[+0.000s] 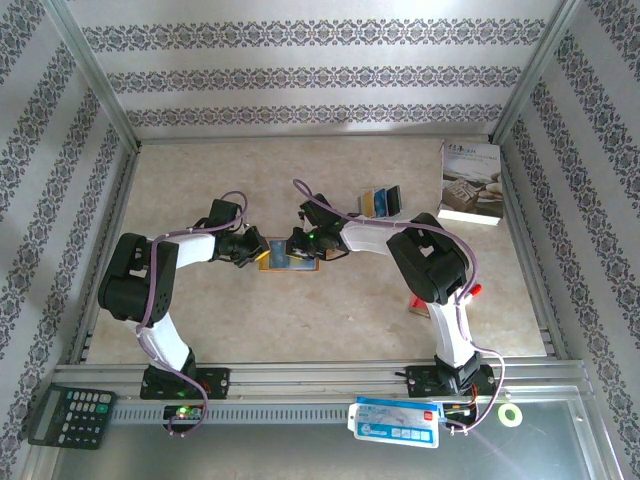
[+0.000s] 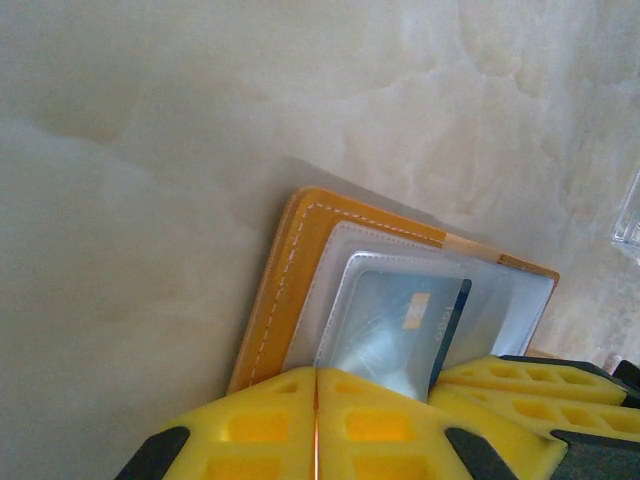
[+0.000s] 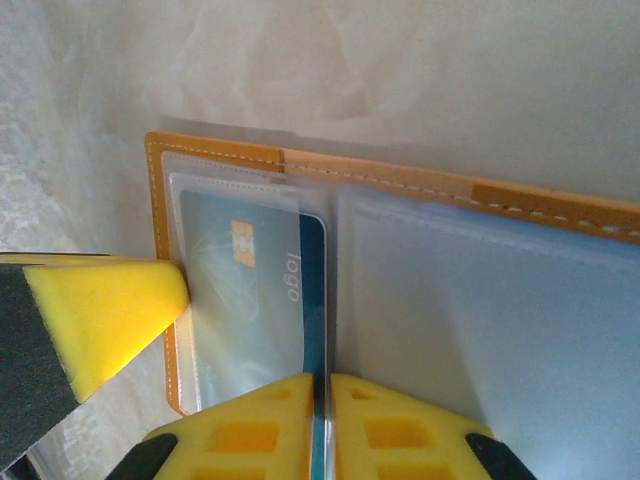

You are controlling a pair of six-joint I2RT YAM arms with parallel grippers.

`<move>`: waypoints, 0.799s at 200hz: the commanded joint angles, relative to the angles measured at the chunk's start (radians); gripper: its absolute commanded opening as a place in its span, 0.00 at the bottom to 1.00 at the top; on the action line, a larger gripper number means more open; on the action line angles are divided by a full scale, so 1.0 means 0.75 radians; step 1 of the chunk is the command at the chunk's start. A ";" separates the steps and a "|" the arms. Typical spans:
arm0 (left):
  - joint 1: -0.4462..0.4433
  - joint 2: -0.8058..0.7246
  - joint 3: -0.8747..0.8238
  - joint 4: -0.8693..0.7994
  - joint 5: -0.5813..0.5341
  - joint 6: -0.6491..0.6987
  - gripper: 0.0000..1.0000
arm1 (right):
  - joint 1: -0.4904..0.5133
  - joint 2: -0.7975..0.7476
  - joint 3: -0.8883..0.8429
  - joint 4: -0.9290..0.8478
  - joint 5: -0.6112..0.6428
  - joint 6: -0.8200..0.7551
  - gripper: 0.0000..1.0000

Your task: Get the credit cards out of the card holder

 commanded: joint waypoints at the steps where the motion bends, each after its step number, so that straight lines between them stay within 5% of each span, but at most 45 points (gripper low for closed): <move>1: -0.016 0.036 -0.021 -0.051 -0.013 0.031 0.08 | -0.008 0.025 0.029 -0.014 -0.032 -0.021 0.13; 160: -0.016 -0.022 0.024 -0.129 -0.044 0.066 0.19 | -0.050 -0.122 -0.128 0.016 0.010 -0.029 0.06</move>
